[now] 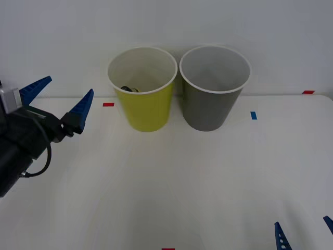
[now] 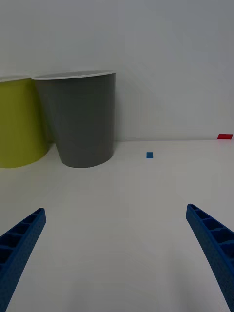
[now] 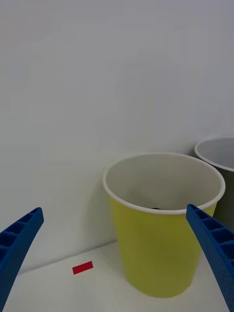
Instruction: Put cans in the gray bin and PET bottles in the light green bin.
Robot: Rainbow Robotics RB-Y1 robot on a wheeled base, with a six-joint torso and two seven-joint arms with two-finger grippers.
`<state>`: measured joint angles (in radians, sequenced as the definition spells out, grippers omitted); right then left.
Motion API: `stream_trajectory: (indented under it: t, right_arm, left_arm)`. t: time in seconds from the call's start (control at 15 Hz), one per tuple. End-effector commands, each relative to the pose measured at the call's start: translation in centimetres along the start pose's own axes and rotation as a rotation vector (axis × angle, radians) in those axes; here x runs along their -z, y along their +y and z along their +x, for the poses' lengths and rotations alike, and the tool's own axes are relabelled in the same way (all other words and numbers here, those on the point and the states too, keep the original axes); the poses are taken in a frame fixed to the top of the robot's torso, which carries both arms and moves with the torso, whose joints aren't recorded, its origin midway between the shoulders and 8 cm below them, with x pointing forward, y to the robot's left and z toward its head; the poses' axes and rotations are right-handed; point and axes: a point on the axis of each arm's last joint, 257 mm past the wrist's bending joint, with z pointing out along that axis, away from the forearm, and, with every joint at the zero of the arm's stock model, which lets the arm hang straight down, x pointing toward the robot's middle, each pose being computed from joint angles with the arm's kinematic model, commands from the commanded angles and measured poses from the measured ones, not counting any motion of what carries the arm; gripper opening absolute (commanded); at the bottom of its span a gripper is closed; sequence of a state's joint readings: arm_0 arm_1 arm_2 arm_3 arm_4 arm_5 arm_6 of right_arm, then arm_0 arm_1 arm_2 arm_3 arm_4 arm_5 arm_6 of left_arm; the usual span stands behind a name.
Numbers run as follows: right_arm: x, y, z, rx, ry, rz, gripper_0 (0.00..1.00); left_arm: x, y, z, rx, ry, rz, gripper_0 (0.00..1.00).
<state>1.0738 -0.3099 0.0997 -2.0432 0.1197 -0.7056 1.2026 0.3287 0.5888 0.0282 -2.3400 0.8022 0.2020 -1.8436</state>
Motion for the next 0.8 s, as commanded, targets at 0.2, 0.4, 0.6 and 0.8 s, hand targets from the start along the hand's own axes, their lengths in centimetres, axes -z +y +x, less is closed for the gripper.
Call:
stream_trajectory:
  t: [0.2,0.4,0.6,0.8]
  right_arm:
    - [0.0,0.0,0.0,0.0,0.0,0.0,1.0]
    - [0.0,0.0,0.0,0.0,0.0,0.0,1.0]
    - [0.0,0.0,0.0,0.0,0.0,0.0,1.0]
    - [0.0,0.0,0.0,0.0,0.0,0.0,1.0]
  left_arm:
    - [5.4,-0.4,4.1,0.01,0.014,-0.085,1.0]
    - [7.5,-0.2,6.3,0.039,0.065,-0.126,1.0]
    - [9.8,0.3,6.4,0.032,0.052,-0.164,1.0]
    - [12.9,0.1,7.6,0.004,0.047,-0.198,1.0]
